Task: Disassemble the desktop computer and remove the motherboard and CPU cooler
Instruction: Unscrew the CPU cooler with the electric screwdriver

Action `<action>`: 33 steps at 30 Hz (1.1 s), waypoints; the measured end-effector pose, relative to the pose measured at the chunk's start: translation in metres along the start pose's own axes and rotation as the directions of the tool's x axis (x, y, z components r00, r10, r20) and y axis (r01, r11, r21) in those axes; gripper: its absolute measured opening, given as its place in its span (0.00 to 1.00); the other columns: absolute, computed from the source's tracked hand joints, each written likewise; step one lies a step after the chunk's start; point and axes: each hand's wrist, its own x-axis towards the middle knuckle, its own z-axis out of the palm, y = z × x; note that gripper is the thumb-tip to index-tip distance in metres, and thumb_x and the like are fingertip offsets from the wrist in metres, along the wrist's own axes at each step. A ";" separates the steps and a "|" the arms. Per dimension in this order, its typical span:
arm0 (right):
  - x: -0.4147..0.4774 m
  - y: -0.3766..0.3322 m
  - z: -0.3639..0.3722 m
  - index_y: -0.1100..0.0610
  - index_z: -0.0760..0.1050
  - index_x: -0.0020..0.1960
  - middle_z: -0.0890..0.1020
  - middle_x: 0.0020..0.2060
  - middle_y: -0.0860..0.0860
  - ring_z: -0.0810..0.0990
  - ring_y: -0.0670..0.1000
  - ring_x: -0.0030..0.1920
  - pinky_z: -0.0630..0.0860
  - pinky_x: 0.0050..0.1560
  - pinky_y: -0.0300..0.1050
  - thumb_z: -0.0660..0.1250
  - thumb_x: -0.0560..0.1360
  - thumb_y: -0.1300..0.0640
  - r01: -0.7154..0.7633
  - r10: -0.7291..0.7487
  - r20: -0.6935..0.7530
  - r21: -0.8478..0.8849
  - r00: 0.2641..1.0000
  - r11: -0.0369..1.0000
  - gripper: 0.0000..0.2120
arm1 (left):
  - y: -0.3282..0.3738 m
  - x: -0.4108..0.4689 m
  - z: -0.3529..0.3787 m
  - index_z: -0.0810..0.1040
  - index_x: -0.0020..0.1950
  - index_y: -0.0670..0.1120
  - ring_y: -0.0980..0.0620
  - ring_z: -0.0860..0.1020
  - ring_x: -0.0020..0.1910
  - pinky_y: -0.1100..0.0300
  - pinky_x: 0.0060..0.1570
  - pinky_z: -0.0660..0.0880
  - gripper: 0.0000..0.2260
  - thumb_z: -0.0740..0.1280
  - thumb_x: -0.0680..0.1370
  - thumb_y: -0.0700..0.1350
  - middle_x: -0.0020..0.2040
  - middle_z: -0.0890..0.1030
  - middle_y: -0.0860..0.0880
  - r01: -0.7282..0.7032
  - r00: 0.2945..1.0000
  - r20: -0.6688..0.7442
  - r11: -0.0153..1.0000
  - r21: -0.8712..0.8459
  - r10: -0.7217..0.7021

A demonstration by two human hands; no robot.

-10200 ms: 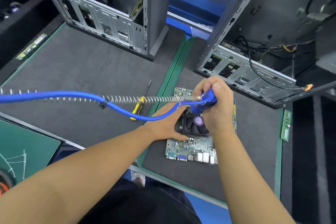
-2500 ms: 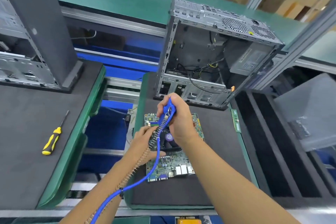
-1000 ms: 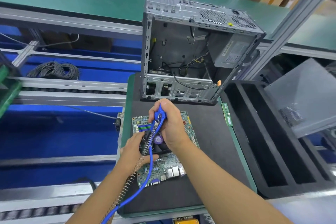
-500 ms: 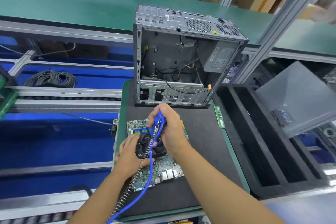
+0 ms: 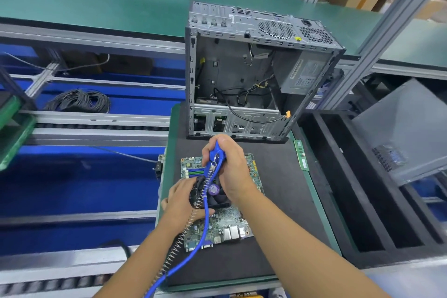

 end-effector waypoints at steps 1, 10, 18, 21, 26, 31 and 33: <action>0.002 0.001 -0.001 0.57 0.73 0.41 0.76 0.33 0.56 0.71 0.56 0.37 0.68 0.45 0.54 0.60 0.76 0.46 0.003 -0.003 -0.003 0.006 1.000 1.000 0.14 | 0.001 0.000 0.002 0.57 0.59 0.75 0.63 0.59 0.61 0.53 0.60 0.56 0.41 0.73 0.52 0.74 0.56 0.53 0.88 -0.002 0.999 -0.033 1.000 0.024 0.003; 0.010 -0.004 -0.032 0.55 0.74 0.39 0.75 0.33 0.61 0.71 0.57 0.35 0.68 0.41 0.50 0.60 0.74 0.46 0.024 -0.025 -0.031 -0.023 0.999 0.999 0.14 | 0.018 0.008 0.048 0.67 0.64 0.65 0.57 0.65 0.63 0.55 0.65 0.63 0.46 0.70 0.48 0.79 0.55 0.68 0.72 -0.098 0.995 -0.023 0.994 0.048 0.099; 0.020 -0.019 -0.095 0.56 0.74 0.40 0.75 0.32 0.59 0.72 0.56 0.34 0.70 0.41 0.50 0.59 0.75 0.47 0.014 -0.014 -0.017 -0.009 1.000 1.000 0.14 | 0.064 0.023 0.092 0.66 0.66 0.63 0.52 0.65 0.70 0.48 0.70 0.66 0.44 0.73 0.53 0.75 0.63 0.69 0.64 -0.059 0.994 0.090 0.998 -0.003 0.059; 0.024 -0.021 -0.123 0.55 0.73 0.40 0.75 0.32 0.57 0.68 0.61 0.35 0.67 0.42 0.54 0.59 0.76 0.46 -0.018 0.019 0.006 -0.013 1.000 1.000 0.14 | 0.085 0.032 0.109 0.67 0.66 0.62 0.52 0.66 0.69 0.46 0.70 0.65 0.43 0.74 0.54 0.72 0.60 0.71 0.65 -0.078 0.992 0.096 0.997 0.007 0.077; 0.026 -0.019 -0.159 0.56 0.72 0.40 0.76 0.33 0.57 0.71 0.58 0.37 0.69 0.39 0.47 0.58 0.77 0.46 -0.067 0.071 0.045 -0.092 0.996 0.994 0.16 | 0.113 0.042 0.141 0.70 0.69 0.57 0.50 0.65 0.69 0.50 0.68 0.68 0.45 0.76 0.55 0.70 0.66 0.71 0.55 0.026 0.995 0.092 1.000 -0.006 -0.025; 0.027 -0.015 -0.176 0.57 0.72 0.41 0.76 0.33 0.57 0.72 0.56 0.37 0.70 0.41 0.47 0.59 0.77 0.46 -0.091 0.094 0.048 -0.077 0.994 0.993 0.15 | 0.111 0.038 0.150 0.65 0.76 0.53 0.51 0.62 0.73 0.51 0.71 0.64 0.49 0.79 0.59 0.65 0.72 0.66 0.54 0.088 0.989 0.118 0.996 -0.014 -0.085; 0.026 -0.014 -0.174 0.58 0.72 0.42 0.76 0.34 0.58 0.72 0.56 0.37 0.71 0.39 0.45 0.59 0.76 0.46 -0.108 0.114 0.081 -0.077 0.990 0.991 0.15 | 0.109 0.036 0.150 0.65 0.75 0.55 0.51 0.61 0.73 0.52 0.71 0.65 0.48 0.79 0.59 0.65 0.72 0.65 0.54 0.097 0.988 0.128 0.994 -0.044 -0.091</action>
